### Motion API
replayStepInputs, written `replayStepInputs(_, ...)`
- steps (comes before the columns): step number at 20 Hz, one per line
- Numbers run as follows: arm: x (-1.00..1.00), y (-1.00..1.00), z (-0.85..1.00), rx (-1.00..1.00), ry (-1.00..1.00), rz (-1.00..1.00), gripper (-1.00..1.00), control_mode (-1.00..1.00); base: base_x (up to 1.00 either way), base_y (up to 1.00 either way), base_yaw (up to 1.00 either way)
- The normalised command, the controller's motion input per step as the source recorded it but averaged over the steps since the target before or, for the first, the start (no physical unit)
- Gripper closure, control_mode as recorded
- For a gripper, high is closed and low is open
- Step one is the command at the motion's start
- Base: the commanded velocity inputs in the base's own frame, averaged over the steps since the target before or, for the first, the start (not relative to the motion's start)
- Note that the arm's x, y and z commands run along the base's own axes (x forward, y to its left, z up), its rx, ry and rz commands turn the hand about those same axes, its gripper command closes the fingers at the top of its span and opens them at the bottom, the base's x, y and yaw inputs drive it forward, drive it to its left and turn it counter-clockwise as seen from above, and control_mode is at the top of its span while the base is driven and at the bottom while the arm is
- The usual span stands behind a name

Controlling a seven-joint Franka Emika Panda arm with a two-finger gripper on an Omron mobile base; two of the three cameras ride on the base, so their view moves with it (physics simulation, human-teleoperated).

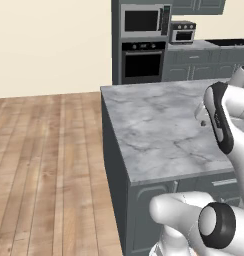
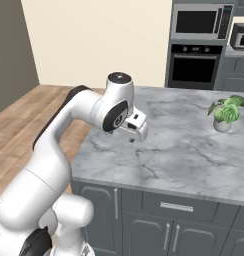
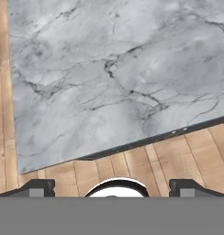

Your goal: Take the pizza cutter from the drawer on the right and place it on the dining counter for cutting.

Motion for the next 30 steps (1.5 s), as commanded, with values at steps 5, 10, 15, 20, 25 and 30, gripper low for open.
replayStepInputs(5, -0.03, -0.16, -0.15, 0.01, 0.00, -0.20, -1.00, -1.00, 0.00, 0.00, 0.00)
replayStepInputs(10, 0.00, -0.07, -0.15, 0.00, 0.00, -0.20, -1.00, -1.00, 0.00, 0.00, 0.00)
replayStepInputs(15, 0.00, -0.11, -0.12, 0.01, 0.00, -0.20, -1.00, -1.00, 0.00, 0.00, 0.00)
replayStepInputs(20, 0.00, -0.30, -0.12, 0.04, 0.00, -0.19, -1.00, -1.00, 0.00, 0.00, 0.00)
replayStepInputs(25, -0.01, -0.48, -0.22, 0.06, 0.00, -0.21, -1.00, -1.00, 0.00, 0.00, 0.00)
replayStepInputs(30, -0.11, -0.50, -0.28, 0.05, -0.01, -0.24, -1.00, -1.00, 0.00, 0.00, 0.00)
